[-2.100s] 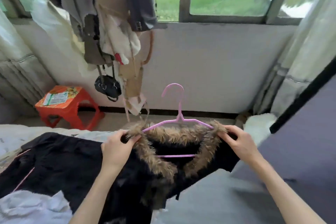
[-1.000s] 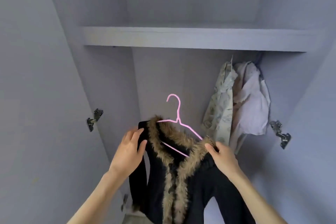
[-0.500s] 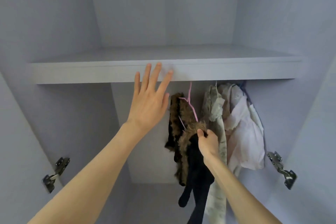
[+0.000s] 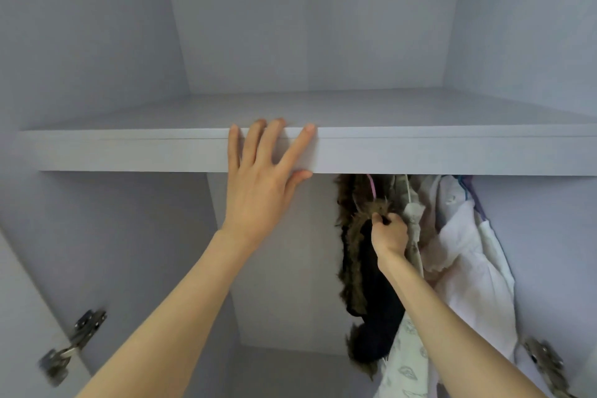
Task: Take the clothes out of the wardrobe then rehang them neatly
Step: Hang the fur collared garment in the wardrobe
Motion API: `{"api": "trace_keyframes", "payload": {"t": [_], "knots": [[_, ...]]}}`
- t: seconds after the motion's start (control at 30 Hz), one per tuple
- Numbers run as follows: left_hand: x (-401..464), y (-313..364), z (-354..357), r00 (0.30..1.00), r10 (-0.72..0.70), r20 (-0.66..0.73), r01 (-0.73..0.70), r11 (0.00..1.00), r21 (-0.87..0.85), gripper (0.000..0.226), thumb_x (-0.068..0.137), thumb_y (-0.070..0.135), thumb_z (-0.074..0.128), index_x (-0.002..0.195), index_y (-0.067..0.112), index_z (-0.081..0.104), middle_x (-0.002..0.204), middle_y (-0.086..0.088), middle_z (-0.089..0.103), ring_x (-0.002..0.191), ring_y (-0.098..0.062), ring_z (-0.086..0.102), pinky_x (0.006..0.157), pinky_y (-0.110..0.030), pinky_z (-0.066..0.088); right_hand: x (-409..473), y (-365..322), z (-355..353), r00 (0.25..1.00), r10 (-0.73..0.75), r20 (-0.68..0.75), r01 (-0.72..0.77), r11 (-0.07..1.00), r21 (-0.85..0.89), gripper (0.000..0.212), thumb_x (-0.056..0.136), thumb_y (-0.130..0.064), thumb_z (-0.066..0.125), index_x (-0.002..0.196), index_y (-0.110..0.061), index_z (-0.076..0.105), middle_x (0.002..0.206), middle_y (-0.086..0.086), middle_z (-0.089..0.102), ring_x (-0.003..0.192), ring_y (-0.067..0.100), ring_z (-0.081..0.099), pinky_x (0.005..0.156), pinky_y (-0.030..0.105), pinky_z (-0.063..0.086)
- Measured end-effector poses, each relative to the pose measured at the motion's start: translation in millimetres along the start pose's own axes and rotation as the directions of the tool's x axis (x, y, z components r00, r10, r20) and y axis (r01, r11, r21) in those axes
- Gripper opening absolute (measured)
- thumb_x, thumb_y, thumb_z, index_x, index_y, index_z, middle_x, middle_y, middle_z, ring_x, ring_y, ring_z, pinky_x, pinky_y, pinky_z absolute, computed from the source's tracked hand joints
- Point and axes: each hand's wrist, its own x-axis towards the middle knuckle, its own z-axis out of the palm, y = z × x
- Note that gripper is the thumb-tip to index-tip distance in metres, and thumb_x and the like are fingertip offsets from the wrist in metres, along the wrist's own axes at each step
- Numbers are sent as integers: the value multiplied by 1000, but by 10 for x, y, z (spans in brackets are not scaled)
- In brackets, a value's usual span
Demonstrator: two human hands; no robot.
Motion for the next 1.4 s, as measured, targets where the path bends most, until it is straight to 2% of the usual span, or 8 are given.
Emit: {"api": "trace_keyframes", "payload": {"t": [0.3,0.37,0.47,0.53,0.67,0.77,1.07,1.4], "knots": [[5,43,-36,1000,-29,4,29,999,-12,53,90,34,57,138,24,38,129,-15,47,123,-35,39,109,-54,15,-97,159,-201,998,-37,56,46,983,-177,29,95,-10,45,122,0,49,119,18,57,111,32,53,83,28,37],[16,49,-61,999,-36,15,36,999,-17,53,90,34,57,139,23,39,129,-15,47,123,-35,39,109,-54,15,-140,147,-304,976,-171,133,204,933,-298,32,94,-11,46,125,-4,47,123,16,54,110,30,53,85,30,40],[11,57,-78,999,-44,30,44,999,-21,53,90,34,56,139,24,38,129,-14,47,124,-34,38,110,-54,15,-206,117,-473,861,-497,110,474,703,-530,29,93,-15,51,120,-7,57,122,14,53,107,31,49,87,34,38],[6,67,-80,998,-47,35,48,998,-27,53,90,34,55,139,24,38,129,-14,47,124,-34,38,110,-54,15,-179,79,-563,801,-599,13,476,624,-619,33,91,-18,53,122,-8,57,124,15,54,114,34,44,93,42,34],[6,77,-87,997,-59,41,61,997,-40,53,90,32,56,139,23,39,130,-15,46,124,-34,37,110,-54,16,-26,88,-689,943,-327,63,290,717,-633,53,93,-23,47,142,-9,30,138,17,41,125,35,38,97,41,35],[5,77,-95,997,-62,41,63,997,-42,53,89,31,56,139,22,39,130,-15,46,124,-34,37,110,-54,15,-26,134,-692,968,-163,191,240,820,-519,56,95,-10,43,147,-10,21,139,19,42,125,35,43,98,39,39],[5,69,-62,998,-58,25,60,997,-58,55,88,28,62,139,21,41,130,-15,46,123,-34,36,109,-55,17,-182,98,-516,915,-199,351,344,838,-423,54,92,5,36,144,-9,31,130,17,54,121,31,48,97,21,30],[3,73,-80,996,-51,73,55,997,-56,56,90,27,60,141,21,38,132,-16,44,125,-36,35,109,-55,17,-232,109,-264,846,-168,507,389,843,-371,51,98,-6,34,147,-13,23,140,12,45,127,26,44,100,24,33]]}}
